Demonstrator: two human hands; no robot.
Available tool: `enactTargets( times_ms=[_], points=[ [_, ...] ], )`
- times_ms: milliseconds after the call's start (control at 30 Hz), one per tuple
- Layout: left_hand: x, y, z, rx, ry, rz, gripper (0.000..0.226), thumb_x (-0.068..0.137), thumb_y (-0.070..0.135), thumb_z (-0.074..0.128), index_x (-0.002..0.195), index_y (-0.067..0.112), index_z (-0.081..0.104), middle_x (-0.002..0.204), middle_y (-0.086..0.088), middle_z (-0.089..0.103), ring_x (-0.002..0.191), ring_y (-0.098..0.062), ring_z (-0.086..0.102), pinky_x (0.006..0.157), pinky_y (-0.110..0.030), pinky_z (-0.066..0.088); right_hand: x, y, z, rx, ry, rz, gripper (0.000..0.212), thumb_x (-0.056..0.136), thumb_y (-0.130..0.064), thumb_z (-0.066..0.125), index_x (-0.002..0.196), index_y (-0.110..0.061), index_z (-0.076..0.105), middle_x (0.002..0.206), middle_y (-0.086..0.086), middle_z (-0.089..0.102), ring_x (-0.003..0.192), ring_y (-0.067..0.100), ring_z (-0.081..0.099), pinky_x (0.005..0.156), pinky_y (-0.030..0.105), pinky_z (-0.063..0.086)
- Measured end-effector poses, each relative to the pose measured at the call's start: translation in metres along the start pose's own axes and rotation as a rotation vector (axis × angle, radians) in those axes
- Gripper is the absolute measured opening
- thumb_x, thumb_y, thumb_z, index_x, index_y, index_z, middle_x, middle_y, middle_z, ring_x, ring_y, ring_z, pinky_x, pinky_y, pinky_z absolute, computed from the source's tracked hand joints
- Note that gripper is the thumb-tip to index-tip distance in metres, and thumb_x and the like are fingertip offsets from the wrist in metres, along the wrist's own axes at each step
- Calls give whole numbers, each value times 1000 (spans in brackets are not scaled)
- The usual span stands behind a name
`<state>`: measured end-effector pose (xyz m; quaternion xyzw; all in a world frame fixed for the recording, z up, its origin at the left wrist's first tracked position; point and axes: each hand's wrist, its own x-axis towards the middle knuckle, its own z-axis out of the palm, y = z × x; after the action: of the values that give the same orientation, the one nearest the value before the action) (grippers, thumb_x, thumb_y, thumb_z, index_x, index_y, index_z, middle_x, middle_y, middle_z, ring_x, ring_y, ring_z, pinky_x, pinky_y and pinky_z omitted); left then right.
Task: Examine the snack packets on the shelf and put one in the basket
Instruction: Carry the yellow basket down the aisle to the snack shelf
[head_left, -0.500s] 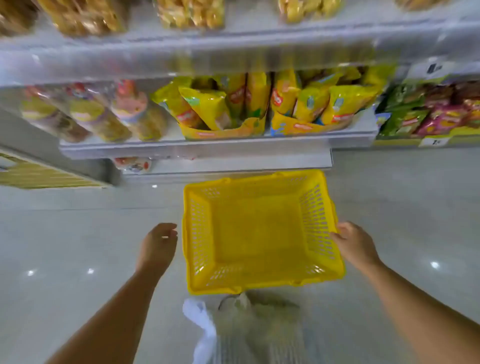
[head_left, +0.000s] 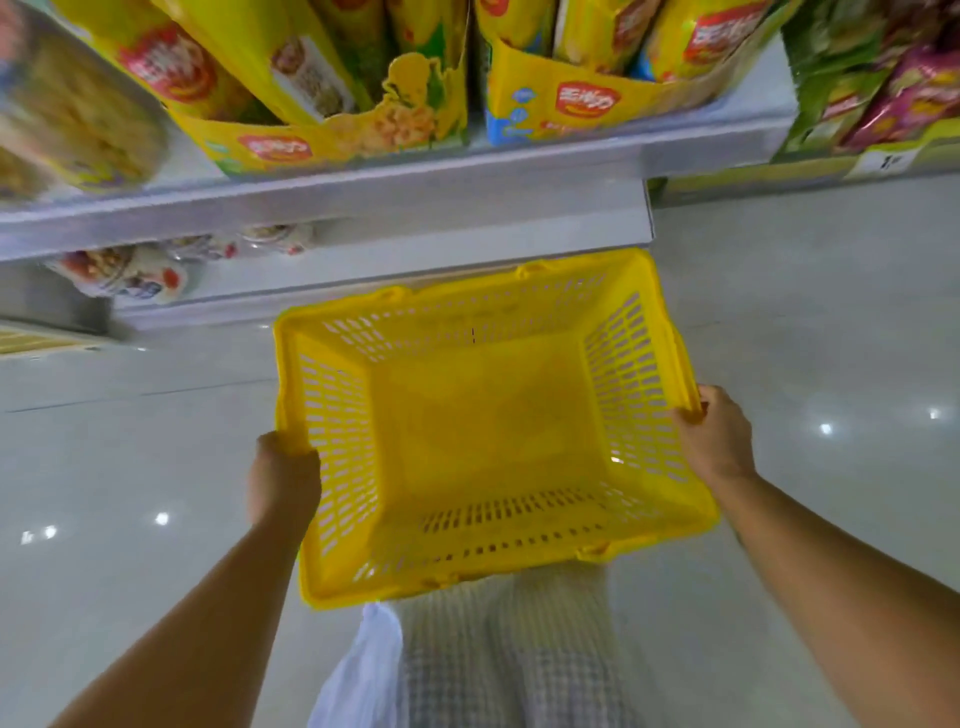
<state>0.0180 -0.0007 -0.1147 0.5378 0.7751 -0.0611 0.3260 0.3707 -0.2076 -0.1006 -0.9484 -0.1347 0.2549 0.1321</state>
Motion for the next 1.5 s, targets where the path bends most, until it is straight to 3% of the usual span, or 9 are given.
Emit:
enactTargets(
  times_ms=[433,633,800,1000,1133,1300,1400,1500],
  points=[
    [-207,81,-208,39,13,248,34,88,7,59,119,-5,52,114,-35,59,105,-50,56,84,-49,44,-188,-16,-259,80,213,145,30,86,-10,59,115,-3,61,107,29,65,101,46,59,84,45,46],
    [-282,137,-248,47,-34,437,31,88,8,61,115,-6,53,109,-37,59,101,-51,56,76,-47,42,-255,13,-358,153,408,224,23,83,-9,58,105,-3,64,95,29,66,91,46,61,78,44,47],
    [-338,198,-228,87,-91,606,35,90,10,59,121,-6,51,114,-37,58,105,-51,55,79,-48,43,-275,66,-407,233,519,362,26,86,-11,58,111,-5,62,99,29,65,95,46,59,78,44,46],
    [-421,299,-166,154,-116,831,36,90,8,59,120,-10,52,111,-41,58,104,-54,54,83,-52,43,-267,153,-457,334,631,515,18,87,-10,59,101,1,62,92,30,64,87,44,60,68,41,40],
    [-488,369,-114,100,-192,935,21,88,4,58,105,-8,56,102,-38,58,98,-51,56,73,-46,38,-253,212,-506,403,690,593,17,86,-8,59,98,4,62,90,31,64,85,44,60,68,42,42],
    [-567,453,-58,123,-254,1062,26,92,16,57,108,-4,58,102,-33,61,94,-46,57,70,-41,36,-228,275,-573,435,769,652,9,86,-5,59,80,-1,53,85,33,61,71,36,52,62,40,30],
    [-611,507,-31,97,-298,1137,22,90,17,58,105,1,62,96,-26,64,91,-44,59,70,-41,40,-208,304,-607,479,806,712,16,85,-7,59,98,3,61,95,31,64,85,42,59,70,43,40],
    [-649,563,1,115,-304,1191,27,90,20,58,111,2,62,104,-28,64,98,-44,58,79,-44,42,-181,330,-639,512,847,739,18,85,-6,60,100,4,62,94,29,64,88,44,59,69,41,40]
  ],
)
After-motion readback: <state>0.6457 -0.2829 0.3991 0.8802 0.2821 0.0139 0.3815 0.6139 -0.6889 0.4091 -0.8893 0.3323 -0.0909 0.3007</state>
